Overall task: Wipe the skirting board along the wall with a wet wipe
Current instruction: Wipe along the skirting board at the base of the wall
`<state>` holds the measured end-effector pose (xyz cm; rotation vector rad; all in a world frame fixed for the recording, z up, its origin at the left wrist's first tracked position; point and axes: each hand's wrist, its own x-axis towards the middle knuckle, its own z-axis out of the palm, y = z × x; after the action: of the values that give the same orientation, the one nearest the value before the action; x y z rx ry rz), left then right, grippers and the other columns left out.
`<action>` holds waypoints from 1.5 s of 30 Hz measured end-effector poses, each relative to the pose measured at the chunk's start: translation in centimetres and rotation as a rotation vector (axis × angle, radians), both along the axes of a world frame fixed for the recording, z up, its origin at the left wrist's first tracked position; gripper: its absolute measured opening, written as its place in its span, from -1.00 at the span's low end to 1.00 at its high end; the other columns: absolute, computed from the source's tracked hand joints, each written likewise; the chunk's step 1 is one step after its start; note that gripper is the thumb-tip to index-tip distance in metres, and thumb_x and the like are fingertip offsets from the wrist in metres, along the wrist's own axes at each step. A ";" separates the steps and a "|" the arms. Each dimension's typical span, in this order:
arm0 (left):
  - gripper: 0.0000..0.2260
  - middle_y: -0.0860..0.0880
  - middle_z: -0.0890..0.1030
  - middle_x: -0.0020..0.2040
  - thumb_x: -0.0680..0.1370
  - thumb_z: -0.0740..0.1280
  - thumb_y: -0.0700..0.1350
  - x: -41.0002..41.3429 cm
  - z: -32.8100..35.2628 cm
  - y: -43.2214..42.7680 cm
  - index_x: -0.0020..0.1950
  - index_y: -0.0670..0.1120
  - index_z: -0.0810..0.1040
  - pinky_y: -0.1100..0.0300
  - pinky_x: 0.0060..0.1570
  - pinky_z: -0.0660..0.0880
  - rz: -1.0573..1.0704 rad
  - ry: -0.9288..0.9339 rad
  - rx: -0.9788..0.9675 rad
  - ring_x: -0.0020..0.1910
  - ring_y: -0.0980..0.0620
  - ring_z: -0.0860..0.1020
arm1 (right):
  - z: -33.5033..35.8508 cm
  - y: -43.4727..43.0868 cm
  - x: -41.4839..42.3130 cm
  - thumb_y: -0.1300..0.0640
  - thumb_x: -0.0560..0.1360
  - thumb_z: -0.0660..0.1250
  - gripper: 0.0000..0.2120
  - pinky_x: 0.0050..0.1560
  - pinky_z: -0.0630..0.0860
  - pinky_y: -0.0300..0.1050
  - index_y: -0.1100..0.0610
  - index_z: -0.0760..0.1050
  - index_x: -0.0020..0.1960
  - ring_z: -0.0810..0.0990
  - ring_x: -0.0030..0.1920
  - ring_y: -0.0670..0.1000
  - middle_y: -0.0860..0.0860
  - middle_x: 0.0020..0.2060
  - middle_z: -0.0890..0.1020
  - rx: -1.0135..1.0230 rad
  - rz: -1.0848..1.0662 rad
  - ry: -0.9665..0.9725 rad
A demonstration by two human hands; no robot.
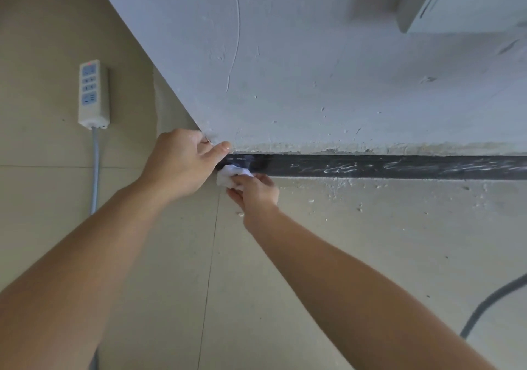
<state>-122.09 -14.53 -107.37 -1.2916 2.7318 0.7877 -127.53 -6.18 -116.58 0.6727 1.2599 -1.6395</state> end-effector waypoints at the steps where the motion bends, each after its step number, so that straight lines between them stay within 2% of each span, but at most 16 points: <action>1: -0.54 -0.13 0.67 -0.01 0.54 0.26 0.20 0.0 -0.1 0.0 0.11 -0.18 0.61 0.01 -0.08 0.52 -0.005 0.000 -0.023 -0.08 -0.12 0.59 | 0.1 0.9 -0.7 0.39 0.43 0.36 -0.82 -0.20 0.63 -0.19 0.19 0.46 -0.04 0.65 -0.15 0.08 0.20 0.01 0.64 0.010 0.004 0.007; 3: -0.52 -0.17 0.66 -0.04 0.54 0.26 0.18 -0.1 -0.2 0.0 0.10 -0.24 0.59 0.03 -0.12 0.52 -0.004 0.015 -0.034 -0.10 -0.14 0.59 | 0.2 3.2 -2.0 0.41 0.45 0.34 -0.81 -0.14 0.64 -0.17 0.25 0.50 0.04 0.66 -0.03 0.12 0.20 0.01 0.63 0.015 -0.090 -0.008; 7: -0.49 -0.13 0.52 -0.35 0.54 0.27 0.19 -0.3 0.0 -0.1 0.04 -0.28 0.61 0.18 -0.34 0.35 0.020 0.004 -0.021 -0.35 -0.08 0.48 | 0.3 7.6 -3.0 0.40 0.48 0.30 -0.72 0.05 0.61 -0.13 0.32 0.47 0.19 0.61 0.17 0.13 0.14 -0.07 0.59 -0.090 -0.375 -0.057; 12: -0.52 -0.14 0.66 -0.09 0.57 0.22 0.18 -0.3 -0.3 -0.3 0.02 -0.26 0.62 0.09 -0.10 0.50 0.029 0.021 -0.003 -0.07 -0.13 0.60 | 1.2 4.0 1.9 0.42 0.46 0.29 -0.81 -0.20 0.63 -0.21 0.23 0.44 0.03 0.55 -0.23 0.03 0.12 -0.22 0.50 -0.029 0.049 -0.045; 16: -0.56 -0.16 0.54 -0.33 0.61 0.20 0.10 -0.2 -0.6 0.2 0.06 -0.27 0.60 0.17 -0.35 0.35 0.013 0.022 -0.066 -0.24 -0.18 0.52 | 1.0 1.0 0.3 0.33 0.44 0.33 -0.84 -0.06 0.64 -0.08 0.13 0.45 -0.05 0.57 -0.31 -0.01 0.07 -0.26 0.57 0.114 0.157 0.145; 18: -0.59 -0.17 0.55 -0.33 0.60 0.22 0.08 -0.1 -0.9 0.4 0.04 -0.27 0.60 0.13 -0.32 0.40 0.018 0.044 -0.080 -0.26 -0.18 0.53 | 1.1 2.2 -1.7 0.41 0.42 0.33 -0.82 -0.13 0.65 -0.11 0.15 0.46 -0.13 0.60 -0.27 0.02 0.12 -0.22 0.60 0.102 0.066 0.147; 21: -0.63 -0.09 0.63 -0.25 0.57 0.28 0.09 -0.1 -1.5 0.7 0.01 -0.22 0.62 0.09 -0.22 0.46 0.039 0.103 -0.072 -0.23 -0.12 0.57 | 1.8 6.4 -4.4 0.44 0.45 0.30 -0.88 -0.17 0.66 -0.16 0.28 0.50 -0.06 0.63 -0.18 0.06 0.15 -0.18 0.61 0.039 -0.123 0.112; 23: -0.66 -0.04 0.68 -0.10 0.51 0.36 0.11 -0.1 -2.1 1.2 0.00 -0.17 0.63 0.05 -0.09 0.53 0.050 0.150 -0.084 -0.09 -0.07 0.61 | 1.7 9.5 -5.9 0.44 0.46 0.28 -0.83 -0.15 0.66 -0.14 0.31 0.51 0.03 0.65 -0.16 0.07 0.16 -0.15 0.62 0.014 -0.292 0.100; 26: -0.62 -0.10 0.68 -0.11 0.45 0.41 0.15 -0.3 -2.9 2.2 -0.03 -0.17 0.57 -0.05 -0.06 0.55 0.065 0.164 -0.149 -0.02 -0.12 0.62 | 1.5 12.5 -7.2 0.42 0.47 0.29 -0.86 -0.01 0.64 -0.08 0.26 0.49 -0.01 0.65 -0.05 0.09 0.14 -0.07 0.59 0.017 -0.488 0.074; 28: -0.58 -0.16 0.67 -0.12 0.46 0.41 0.16 -0.5 -3.1 2.6 -0.05 -0.22 0.54 -0.07 -0.09 0.54 0.083 0.158 -0.191 -0.02 -0.16 0.62 | 1.5 12.2 -5.8 0.43 0.46 0.30 -0.88 -0.08 0.65 -0.08 0.25 0.45 -0.12 0.60 -0.07 0.11 0.16 -0.13 0.55 0.031 -0.395 0.097; 30: -0.58 -0.18 0.66 -0.12 0.47 0.41 0.15 -0.8 -3.0 2.8 -0.07 -0.24 0.55 -0.07 -0.11 0.54 0.101 0.149 -0.220 -0.04 -0.18 0.61 | 1.7 10.1 -3.3 0.43 0.46 0.30 -0.85 -0.21 0.64 -0.14 0.21 0.43 -0.15 0.55 -0.16 0.07 0.14 -0.22 0.51 0.014 -0.135 0.125; 33: -0.62 -0.17 0.67 -0.11 0.49 0.40 0.11 -0.8 -2.7 2.9 -0.03 -0.23 0.57 -0.04 -0.12 0.53 0.127 0.145 -0.240 -0.11 -0.17 0.61 | 2.6 5.7 -1.2 0.36 0.47 0.32 -0.89 -0.20 0.62 -0.18 0.20 0.44 -0.12 0.58 -0.15 0.07 0.13 -0.19 0.55 0.003 0.064 0.140; 36: -0.66 -0.17 0.66 -0.18 0.51 0.37 0.07 -0.7 -2.7 3.0 -0.02 -0.23 0.57 -0.05 -0.18 0.53 0.119 0.148 -0.226 -0.24 -0.15 0.57 | 3.3 4.6 -3.4 0.42 0.44 0.29 -0.87 -0.24 0.66 -0.15 0.27 0.43 -0.06 0.59 -0.17 0.12 0.18 -0.20 0.55 -0.001 -0.028 0.120; 38: -0.67 -0.17 0.66 -0.15 0.52 0.37 0.07 -0.4 -2.9 2.9 -0.01 -0.22 0.58 -0.07 -0.15 0.54 0.105 0.160 -0.206 -0.18 -0.15 0.60 | 3.5 6.3 -5.4 0.46 0.43 0.26 -0.82 -0.28 0.66 -0.16 0.29 0.46 -0.01 0.58 -0.21 0.10 0.19 -0.21 0.55 -0.012 -0.041 0.138; 41: -0.67 -0.17 0.66 -0.09 0.51 0.39 0.05 -0.2 -3.1 2.8 0.02 -0.22 0.57 -0.07 -0.07 0.54 0.103 0.163 -0.188 -0.06 -0.16 0.61 | 3.2 10.3 -7.7 0.44 0.46 0.26 -0.82 -0.24 0.67 -0.15 0.34 0.50 0.05 0.64 -0.17 0.07 0.24 -0.03 0.60 -0.051 -0.185 0.084; 45: -0.67 -0.21 0.65 -0.07 0.52 0.40 0.01 -0.5 -3.0 3.0 0.02 -0.27 0.56 -0.05 -0.06 0.52 0.104 0.156 -0.215 -0.09 -0.21 0.59 | 2.8 13.5 -8.3 0.36 0.50 0.29 -0.72 -0.07 0.65 -0.14 0.27 0.47 0.21 0.65 -0.02 0.05 0.18 0.15 0.57 -0.124 -0.513 0.001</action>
<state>-122.55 -11.53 -110.35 -1.4818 2.9632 0.6409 -135.87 7.32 -113.76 0.9729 1.0243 -2.1109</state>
